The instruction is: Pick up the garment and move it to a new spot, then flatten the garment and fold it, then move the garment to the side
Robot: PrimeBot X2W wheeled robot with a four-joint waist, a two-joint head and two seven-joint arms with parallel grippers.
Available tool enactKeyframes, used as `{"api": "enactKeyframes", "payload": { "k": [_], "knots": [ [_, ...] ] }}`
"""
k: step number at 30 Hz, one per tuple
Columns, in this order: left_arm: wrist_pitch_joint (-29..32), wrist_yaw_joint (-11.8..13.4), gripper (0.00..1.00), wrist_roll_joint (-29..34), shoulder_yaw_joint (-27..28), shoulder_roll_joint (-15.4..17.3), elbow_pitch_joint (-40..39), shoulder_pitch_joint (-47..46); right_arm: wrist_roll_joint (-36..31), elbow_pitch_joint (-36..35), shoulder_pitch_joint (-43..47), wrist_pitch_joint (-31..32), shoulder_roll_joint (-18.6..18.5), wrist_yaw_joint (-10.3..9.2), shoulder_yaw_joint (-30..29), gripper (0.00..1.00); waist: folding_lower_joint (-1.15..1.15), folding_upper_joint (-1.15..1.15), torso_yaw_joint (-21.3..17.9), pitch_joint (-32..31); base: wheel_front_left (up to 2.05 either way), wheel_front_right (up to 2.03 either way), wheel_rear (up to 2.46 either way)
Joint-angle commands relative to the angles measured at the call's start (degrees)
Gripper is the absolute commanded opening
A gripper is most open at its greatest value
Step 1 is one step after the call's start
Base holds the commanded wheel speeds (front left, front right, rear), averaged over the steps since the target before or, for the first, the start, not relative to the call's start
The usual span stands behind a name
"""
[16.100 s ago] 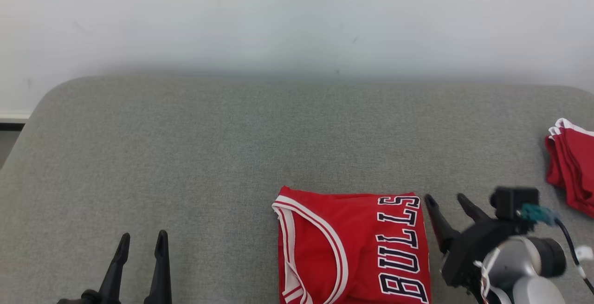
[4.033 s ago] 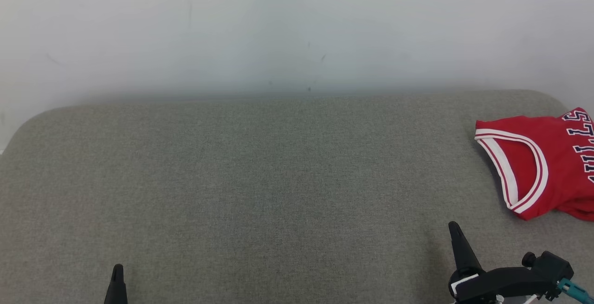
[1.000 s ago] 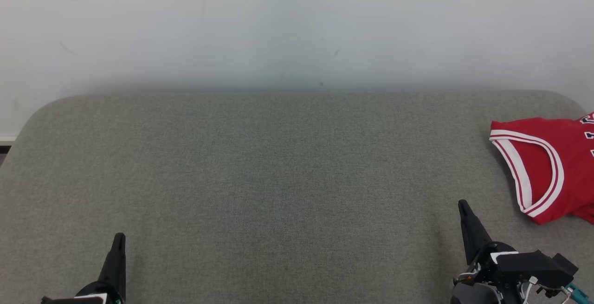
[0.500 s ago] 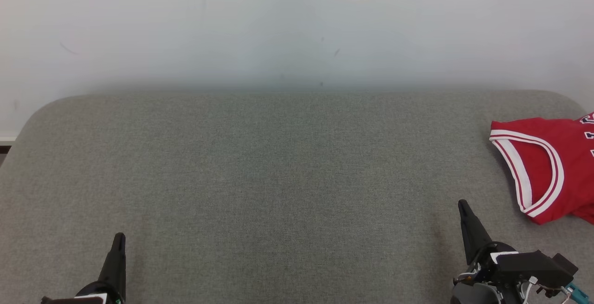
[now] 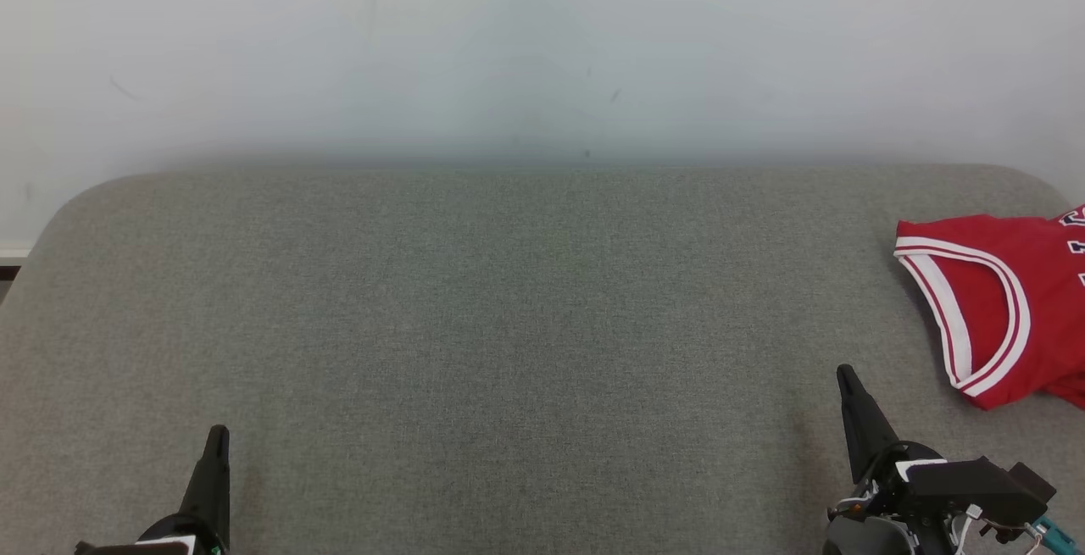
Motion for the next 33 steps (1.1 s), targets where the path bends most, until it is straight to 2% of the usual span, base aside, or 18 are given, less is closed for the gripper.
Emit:
{"api": "enactKeyframes", "payload": {
  "k": [1, 33],
  "knots": [
    [0.09, -0.18, 0.00, -0.33, 0.18, -0.07, -0.25, -0.12, 0.06, -0.01, -0.06, 0.07, 0.07, 0.06, -0.06, 0.00, 0.00, 0.00, 0.00, 0.00, 0.00, 0.00, 0.00],
    [0.07, -0.18, 0.00, -0.34, 0.14, -0.07, -0.26, -0.11, 0.07, -0.01, -0.06, 0.06, 0.07, 0.06, -0.05, 0.00, 0.00, 0.00, 0.00, 0.00, 0.00, 0.00, 0.00]
  ]
}}
